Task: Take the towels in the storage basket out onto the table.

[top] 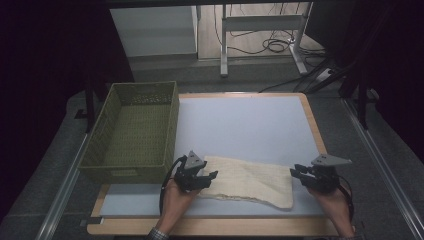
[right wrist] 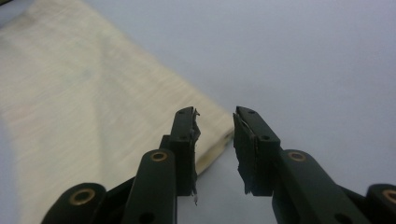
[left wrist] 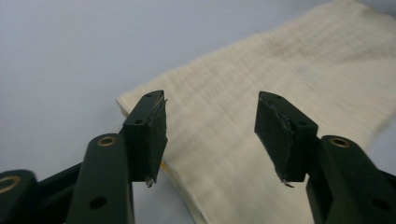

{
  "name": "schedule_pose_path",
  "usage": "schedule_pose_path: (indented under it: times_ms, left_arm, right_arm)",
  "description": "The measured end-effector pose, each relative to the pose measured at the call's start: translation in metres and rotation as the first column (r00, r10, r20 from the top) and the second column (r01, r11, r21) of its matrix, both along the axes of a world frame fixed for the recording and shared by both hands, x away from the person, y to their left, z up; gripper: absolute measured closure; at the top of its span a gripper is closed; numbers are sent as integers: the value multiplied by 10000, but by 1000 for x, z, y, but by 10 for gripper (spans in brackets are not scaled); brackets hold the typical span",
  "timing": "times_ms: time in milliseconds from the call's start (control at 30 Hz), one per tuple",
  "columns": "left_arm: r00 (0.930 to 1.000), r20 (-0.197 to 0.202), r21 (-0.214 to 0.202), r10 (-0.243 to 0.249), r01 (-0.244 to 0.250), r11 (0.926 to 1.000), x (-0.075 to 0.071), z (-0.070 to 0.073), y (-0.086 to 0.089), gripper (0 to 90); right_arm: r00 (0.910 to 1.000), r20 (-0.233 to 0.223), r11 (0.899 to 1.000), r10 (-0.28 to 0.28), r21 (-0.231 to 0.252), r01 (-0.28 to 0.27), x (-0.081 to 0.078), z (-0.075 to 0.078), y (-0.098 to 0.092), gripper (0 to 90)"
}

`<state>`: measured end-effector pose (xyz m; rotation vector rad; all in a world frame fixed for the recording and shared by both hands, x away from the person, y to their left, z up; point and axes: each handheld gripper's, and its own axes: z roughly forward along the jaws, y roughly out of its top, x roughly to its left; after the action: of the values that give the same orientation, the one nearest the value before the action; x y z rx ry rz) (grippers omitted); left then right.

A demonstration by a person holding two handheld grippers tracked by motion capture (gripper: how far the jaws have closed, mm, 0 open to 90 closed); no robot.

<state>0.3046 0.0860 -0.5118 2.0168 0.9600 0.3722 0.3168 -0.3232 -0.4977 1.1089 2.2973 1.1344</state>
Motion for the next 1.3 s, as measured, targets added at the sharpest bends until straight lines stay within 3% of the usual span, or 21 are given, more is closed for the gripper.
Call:
schedule_pose_path:
  times_ms: [67, 100, 233, 267, 333, 433, 600, 667, 700, 767, 900, 967, 1033, 1167, 1233, 1300]
  left_arm:
    - [9999, -1, -3, 104, -104, 9999, 9, 0, -3, 416]
    - [9998, 36, 48, 170, -170, 9998, 11, 0, -4, 403]
    - [9986, 118, 153, 522, -524, 9985, 22, -1, -4, 384]
    - [9982, 112, 137, 589, -591, 9982, 24, -1, -4, 384]
    - [9971, 90, 143, 753, -754, 9971, 28, -1, -2, 387]
    - [9950, 80, 106, 992, -993, 9950, 35, -1, 0, 405]
    - [9932, 9, 151, 1161, -1161, 9931, 45, -4, 2, 430]
    - [9940, -118, 205, 1087, -1085, 9939, 50, -6, 1, 503]
    - [9952, -265, 100, 937, -935, 9956, 52, -8, 1, 503]
    - [9943, -488, 530, 944, -918, 9944, 56, -14, -4, 534]
    - [9918, -1009, 809, 788, -708, 9942, 57, -24, -11, 655]
    - [9936, -955, 717, 600, -532, 9960, 55, -24, -12, 807]
    - [9971, -599, 938, 480, -422, 9947, 51, -18, -14, 860]
    - [9987, 58, 815, 502, -505, 9954, 41, -4, -14, 864]
    - [9987, -74, 1194, 509, -496, 9916, 43, -6, -16, 820]
    - [9988, -171, 1329, 466, -439, 9902, 47, -11, -15, 709]
  right_arm:
    - [9998, -104, 9998, -189, -23, 189, 13, -3, 3, 674]
    - [9990, -371, 9996, -233, -152, 228, 23, -8, 7, 630]
    - [9967, -776, 9983, -228, -545, 186, 28, -18, 14, 651]
    - [9970, -774, 9974, -99, -723, 43, 24, -22, 17, 812]
    - [9973, -733, 9963, 38, -858, -101, 21, -21, 19, 856]
    - [9989, -451, 9926, -129, -1210, 74, 26, -15, 18, 860]
    - [9992, -213, 9923, -329, -1200, 301, 42, -6, 12, 859]
    - [9992, -227, 9921, -329, -1218, 299, 57, -4, 10, 858]
    - [9992, -227, 9921, -329, -1218, 299, 57, -4, 10, 858]
    - [9987, -356, 9926, -366, -1170, 322, 66, -6, 10, 857]
    - [9983, -480, 9922, -334, -1218, 273, 74, -10, 10, 856]
    - [9981, -534, 9925, -317, -1199, 251, 77, -11, 10, 856]
    - [9982, -503, 9930, -336, -1144, 276, 82, -11, 9, 856]
    - [9974, -477, 9955, -532, -807, 492, 100, -9, 8, 856]
    - [9959, -638, 9963, -637, -625, 597, 108, -10, 8, 848]
    - [9961, -648, 9965, -599, -615, 559, 109, -10, 9, 830]
